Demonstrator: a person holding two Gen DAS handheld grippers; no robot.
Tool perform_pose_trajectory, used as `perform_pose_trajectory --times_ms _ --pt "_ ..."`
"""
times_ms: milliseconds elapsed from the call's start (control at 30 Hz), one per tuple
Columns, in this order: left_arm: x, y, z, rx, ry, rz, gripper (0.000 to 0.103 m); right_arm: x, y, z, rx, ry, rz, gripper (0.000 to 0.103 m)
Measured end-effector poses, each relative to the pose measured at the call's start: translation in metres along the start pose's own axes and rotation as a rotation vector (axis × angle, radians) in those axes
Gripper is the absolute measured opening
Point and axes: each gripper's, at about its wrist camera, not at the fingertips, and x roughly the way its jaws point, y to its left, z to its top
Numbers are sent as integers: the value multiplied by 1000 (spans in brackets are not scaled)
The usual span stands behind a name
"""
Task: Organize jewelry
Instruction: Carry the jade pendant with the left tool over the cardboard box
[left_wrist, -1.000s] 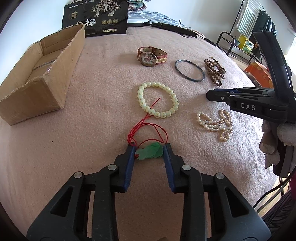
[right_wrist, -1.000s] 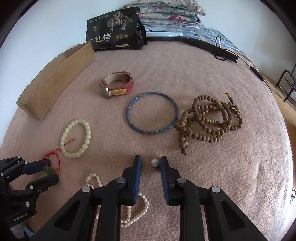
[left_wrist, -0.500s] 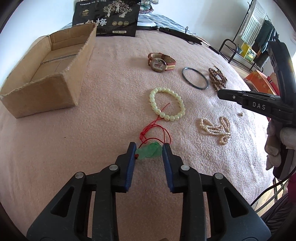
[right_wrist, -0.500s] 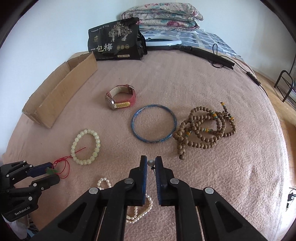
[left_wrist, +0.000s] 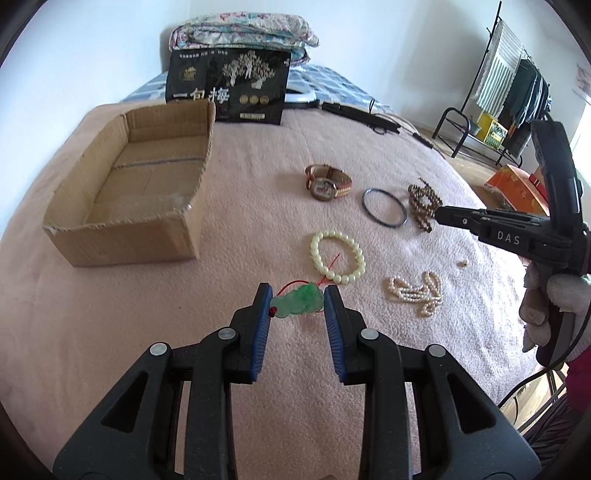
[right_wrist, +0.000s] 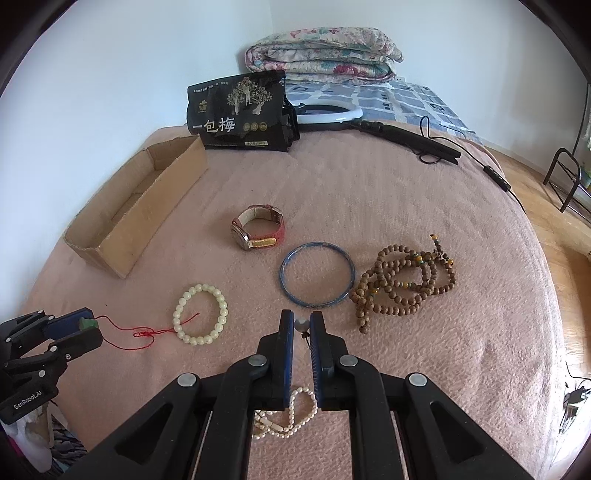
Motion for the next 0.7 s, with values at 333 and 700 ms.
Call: perform_pose_trajectory --times_ms 333,700 --pt "-40 8 22 7 -103 8 28 -19 9 8 -2 -46 14 6" --pt "-75 36 62 -21 -200 22 28 -31 33 22 -17 -78 62 6"
